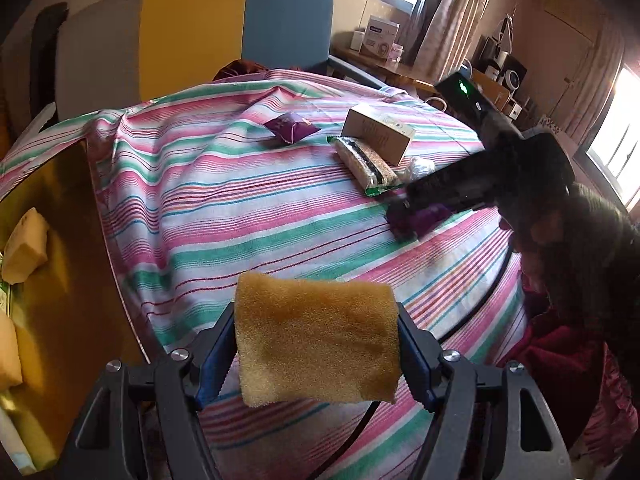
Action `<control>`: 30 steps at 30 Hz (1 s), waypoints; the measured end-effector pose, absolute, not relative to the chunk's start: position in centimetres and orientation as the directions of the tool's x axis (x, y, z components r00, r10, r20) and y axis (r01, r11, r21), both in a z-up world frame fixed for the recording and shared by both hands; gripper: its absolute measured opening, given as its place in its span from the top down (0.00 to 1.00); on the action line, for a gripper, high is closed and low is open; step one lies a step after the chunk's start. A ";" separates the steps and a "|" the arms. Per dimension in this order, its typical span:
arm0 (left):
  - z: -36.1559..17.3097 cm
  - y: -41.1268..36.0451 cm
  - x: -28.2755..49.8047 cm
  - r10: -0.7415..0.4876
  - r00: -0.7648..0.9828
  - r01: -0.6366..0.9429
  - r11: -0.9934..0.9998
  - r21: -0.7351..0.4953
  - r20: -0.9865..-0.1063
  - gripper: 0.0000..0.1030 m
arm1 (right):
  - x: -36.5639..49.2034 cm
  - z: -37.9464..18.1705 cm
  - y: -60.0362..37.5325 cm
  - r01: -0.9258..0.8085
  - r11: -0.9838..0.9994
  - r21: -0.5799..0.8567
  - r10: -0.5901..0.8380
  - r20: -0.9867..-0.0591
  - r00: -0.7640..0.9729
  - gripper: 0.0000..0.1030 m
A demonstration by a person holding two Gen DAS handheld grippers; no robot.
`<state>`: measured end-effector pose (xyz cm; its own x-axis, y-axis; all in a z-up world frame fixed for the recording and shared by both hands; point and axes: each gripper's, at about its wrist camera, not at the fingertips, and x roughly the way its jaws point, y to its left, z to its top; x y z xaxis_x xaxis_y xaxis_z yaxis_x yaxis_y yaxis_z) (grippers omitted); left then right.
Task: Organize objects
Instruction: 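Grasp the purple packet with the right gripper, then carry the yellow sponge into the gold tray and open the left gripper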
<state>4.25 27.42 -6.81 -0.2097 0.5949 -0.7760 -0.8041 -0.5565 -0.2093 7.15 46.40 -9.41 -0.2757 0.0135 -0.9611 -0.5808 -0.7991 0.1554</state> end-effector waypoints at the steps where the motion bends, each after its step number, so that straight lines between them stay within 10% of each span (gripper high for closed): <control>1: -6.7 27.3 4.2 0.599 -0.209 -0.805 -0.555 -0.213 -0.773 0.29 | 7.4 -9.4 46.1 -0.557 -0.819 0.139 0.019 -0.963 -0.269 0.57; 30: 0.2 18.5 2.1 0.661 -0.350 -0.706 -0.652 -0.277 -0.664 0.29 | 10.0 -10.0 42.8 -0.377 -0.925 0.032 0.095 -0.945 -0.313 0.58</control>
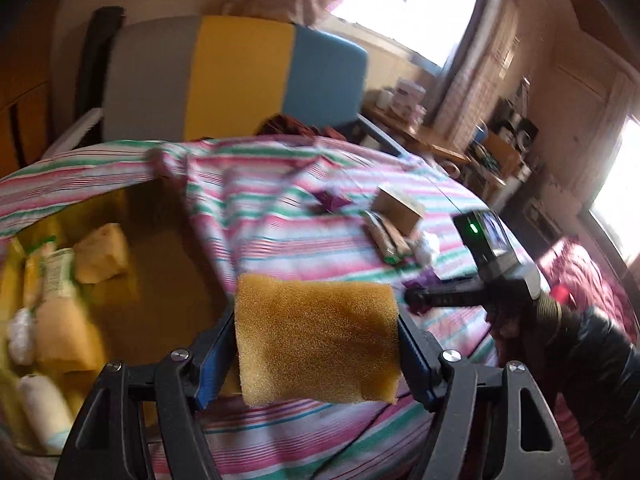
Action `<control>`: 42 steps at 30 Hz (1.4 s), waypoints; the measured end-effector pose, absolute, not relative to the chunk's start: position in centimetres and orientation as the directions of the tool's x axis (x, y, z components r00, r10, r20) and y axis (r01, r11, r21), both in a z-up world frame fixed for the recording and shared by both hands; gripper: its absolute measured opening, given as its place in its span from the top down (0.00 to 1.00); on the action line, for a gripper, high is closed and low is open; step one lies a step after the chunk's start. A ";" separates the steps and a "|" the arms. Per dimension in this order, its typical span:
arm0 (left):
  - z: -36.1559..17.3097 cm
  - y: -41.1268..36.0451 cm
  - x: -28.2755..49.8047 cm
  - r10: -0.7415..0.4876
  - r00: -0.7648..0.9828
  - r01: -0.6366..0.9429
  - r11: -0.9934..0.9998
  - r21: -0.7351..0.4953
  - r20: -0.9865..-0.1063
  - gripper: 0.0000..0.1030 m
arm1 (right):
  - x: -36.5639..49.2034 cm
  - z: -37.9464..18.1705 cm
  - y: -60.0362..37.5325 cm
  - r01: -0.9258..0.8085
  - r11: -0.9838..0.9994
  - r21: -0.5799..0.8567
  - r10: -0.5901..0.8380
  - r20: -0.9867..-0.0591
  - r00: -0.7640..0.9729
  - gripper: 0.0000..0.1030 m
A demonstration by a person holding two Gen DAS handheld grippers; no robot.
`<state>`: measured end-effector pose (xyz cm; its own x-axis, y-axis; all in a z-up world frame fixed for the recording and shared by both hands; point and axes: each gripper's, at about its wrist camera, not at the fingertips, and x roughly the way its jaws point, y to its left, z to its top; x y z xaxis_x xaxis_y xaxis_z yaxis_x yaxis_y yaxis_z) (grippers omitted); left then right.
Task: Organize objects
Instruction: 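Carry the yellow sponge into the gold tray and open the left gripper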
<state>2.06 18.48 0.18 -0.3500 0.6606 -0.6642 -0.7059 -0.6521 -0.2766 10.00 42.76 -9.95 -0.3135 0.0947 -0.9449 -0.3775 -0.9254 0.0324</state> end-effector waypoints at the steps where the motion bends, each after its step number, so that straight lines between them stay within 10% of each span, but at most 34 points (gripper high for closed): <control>1: 0.4 17.6 1.6 0.656 -0.362 -0.692 -0.665 -0.281 -0.662 0.29 | 10.2 -9.9 42.9 -0.372 -0.928 0.021 0.104 -0.944 -0.313 0.58; 15: 2.7 -1.5 -4.8 0.482 -0.627 -0.314 -0.875 -0.368 -0.612 0.29 | 9.9 -9.8 41.6 -0.337 -0.941 -0.035 0.147 -0.938 -0.313 0.59; 22: -1.3 3.4 -5.7 0.544 -0.470 -0.402 -0.833 -0.380 -0.695 0.29 | 10.0 -9.7 41.2 -0.333 -0.942 -0.045 0.155 -0.937 -0.312 0.59; 30: -8.3 7.9 -6.6 0.316 -0.389 -0.427 -0.894 -0.134 -0.866 0.28 | 10.0 -9.7 41.5 -0.332 -0.942 -0.046 0.156 -0.937 -0.312 0.59; 42: -8.4 7.6 -5.3 0.275 -0.417 -0.433 -0.898 -0.077 -0.866 0.22 | 10.2 -9.6 41.6 -0.329 -0.943 -0.050 0.159 -0.936 -0.313 0.59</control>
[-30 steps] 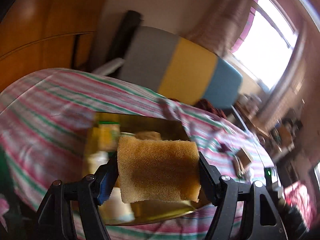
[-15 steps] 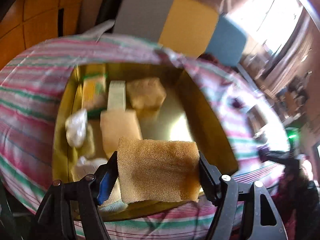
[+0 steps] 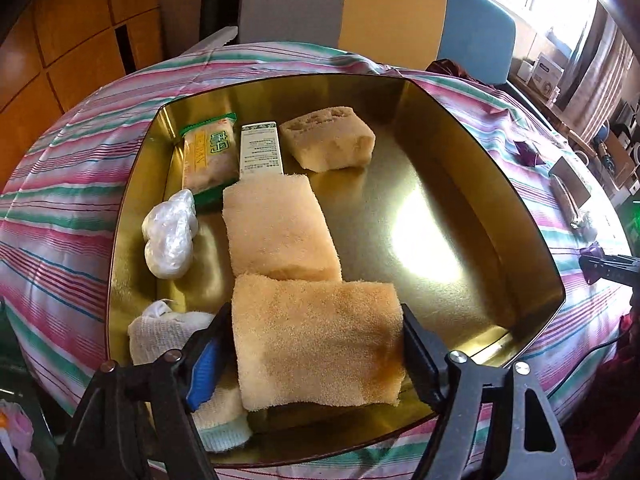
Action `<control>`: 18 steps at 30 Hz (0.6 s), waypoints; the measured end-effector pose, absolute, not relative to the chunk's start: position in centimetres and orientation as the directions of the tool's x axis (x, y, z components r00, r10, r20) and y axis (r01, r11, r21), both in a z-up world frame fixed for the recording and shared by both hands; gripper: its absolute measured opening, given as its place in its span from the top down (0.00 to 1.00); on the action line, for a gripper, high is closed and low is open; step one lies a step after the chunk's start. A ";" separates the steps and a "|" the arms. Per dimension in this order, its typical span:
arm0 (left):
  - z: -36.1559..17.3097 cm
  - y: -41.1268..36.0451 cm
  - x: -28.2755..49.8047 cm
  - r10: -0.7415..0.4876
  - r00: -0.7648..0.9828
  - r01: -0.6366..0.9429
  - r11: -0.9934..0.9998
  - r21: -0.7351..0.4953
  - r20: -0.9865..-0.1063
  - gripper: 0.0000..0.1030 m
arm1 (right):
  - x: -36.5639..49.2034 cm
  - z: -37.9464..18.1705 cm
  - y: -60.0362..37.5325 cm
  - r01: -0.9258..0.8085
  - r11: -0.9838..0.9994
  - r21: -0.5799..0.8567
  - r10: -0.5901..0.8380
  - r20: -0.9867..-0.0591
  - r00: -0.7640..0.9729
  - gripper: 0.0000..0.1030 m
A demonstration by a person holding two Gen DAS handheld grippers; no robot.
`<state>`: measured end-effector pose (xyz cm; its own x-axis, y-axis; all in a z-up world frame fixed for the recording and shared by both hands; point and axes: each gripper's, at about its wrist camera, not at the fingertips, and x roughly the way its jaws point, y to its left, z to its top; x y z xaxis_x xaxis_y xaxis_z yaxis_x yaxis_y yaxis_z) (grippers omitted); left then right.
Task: Organize objects
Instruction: 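Carry the yellow sponge into the gold tray and open the left gripper, then carry the purple packet into the gold tray and open the right gripper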
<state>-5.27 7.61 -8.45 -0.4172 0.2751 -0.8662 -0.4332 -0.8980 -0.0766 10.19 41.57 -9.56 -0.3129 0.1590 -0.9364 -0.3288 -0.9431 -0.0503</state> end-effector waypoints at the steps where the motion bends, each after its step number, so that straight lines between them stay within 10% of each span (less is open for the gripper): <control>1: -8.4 7.5 -5.4 0.280 -0.421 -0.428 -0.900 -0.083 -0.862 0.21 | 10.2 -9.6 41.6 -0.328 -0.943 -0.049 0.158 -0.937 -0.313 0.59; 18: -3.9 4.3 -3.5 0.314 -0.567 -0.355 -0.927 -0.118 -0.761 0.20 | 10.3 -9.2 41.8 -0.340 -0.938 -0.064 0.180 -0.930 -0.320 0.61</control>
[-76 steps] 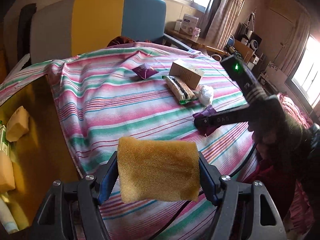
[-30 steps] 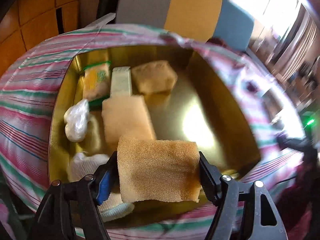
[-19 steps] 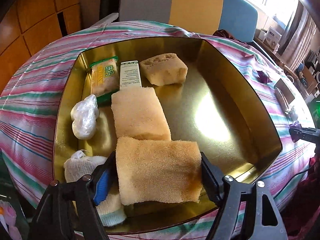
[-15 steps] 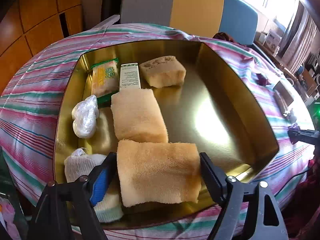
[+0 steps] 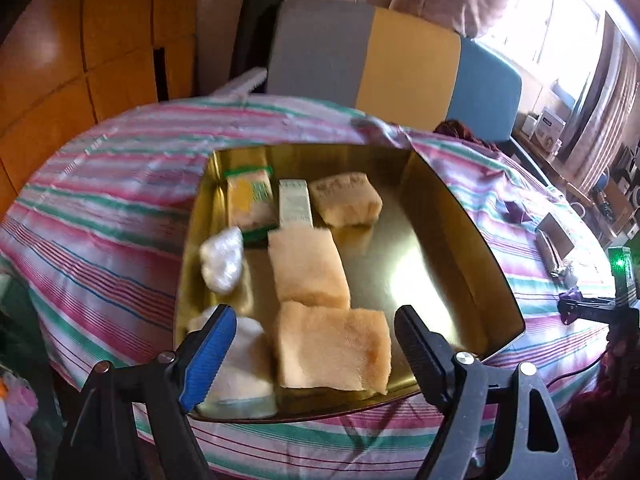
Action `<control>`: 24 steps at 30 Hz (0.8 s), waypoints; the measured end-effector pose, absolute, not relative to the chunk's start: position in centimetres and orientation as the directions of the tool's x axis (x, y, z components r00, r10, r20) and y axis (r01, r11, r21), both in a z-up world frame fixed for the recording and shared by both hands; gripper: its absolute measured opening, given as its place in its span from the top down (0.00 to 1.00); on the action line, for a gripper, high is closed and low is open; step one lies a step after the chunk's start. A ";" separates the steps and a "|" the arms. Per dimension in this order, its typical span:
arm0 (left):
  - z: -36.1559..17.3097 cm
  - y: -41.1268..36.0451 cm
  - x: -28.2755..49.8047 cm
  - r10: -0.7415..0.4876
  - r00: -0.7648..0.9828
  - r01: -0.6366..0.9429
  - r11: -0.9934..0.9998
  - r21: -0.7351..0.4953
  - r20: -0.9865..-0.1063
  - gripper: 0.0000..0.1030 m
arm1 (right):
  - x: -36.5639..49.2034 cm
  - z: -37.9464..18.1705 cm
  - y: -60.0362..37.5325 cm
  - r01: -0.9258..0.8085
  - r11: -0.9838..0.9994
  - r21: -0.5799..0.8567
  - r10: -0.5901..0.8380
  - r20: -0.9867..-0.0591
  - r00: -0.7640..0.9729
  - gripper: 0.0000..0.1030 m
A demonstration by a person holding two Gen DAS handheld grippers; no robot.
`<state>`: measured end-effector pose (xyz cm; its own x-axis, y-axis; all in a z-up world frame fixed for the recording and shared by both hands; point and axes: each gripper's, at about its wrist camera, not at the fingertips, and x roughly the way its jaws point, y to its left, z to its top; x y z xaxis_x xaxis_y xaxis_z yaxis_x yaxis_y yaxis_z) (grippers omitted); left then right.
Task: Organize objects
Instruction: 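Carry the purple packet into the gold tray and open the right gripper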
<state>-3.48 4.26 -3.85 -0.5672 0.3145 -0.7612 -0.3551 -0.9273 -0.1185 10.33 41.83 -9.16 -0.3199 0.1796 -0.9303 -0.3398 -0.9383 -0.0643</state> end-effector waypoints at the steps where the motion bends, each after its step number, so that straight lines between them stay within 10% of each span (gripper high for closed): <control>1: -3.5 4.1 -3.3 0.311 -0.583 -0.352 -0.929 -0.112 -0.751 0.20 | 10.3 -9.1 41.9 -0.346 -0.936 -0.061 0.178 -0.931 -0.319 0.61; 10: -2.4 2.6 -2.7 0.289 -0.632 -0.311 -0.944 -0.106 -0.719 0.20 | 9.5 -5.5 38.6 -0.360 -0.931 0.056 0.111 -0.898 -0.425 0.61; 24: -3.0 0.9 -2.8 0.279 -0.632 -0.271 -0.954 -0.131 -0.723 0.20 | -4.0 1.3 14.1 0.129 -0.970 0.207 -0.244 -0.784 -0.571 0.60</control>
<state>-2.81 0.87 -3.00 -0.6322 0.2789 -0.7228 -0.2707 -0.9537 -0.1312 -3.99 14.14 1.29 -0.5709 -0.2436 -0.7840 0.1292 -0.9697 0.2072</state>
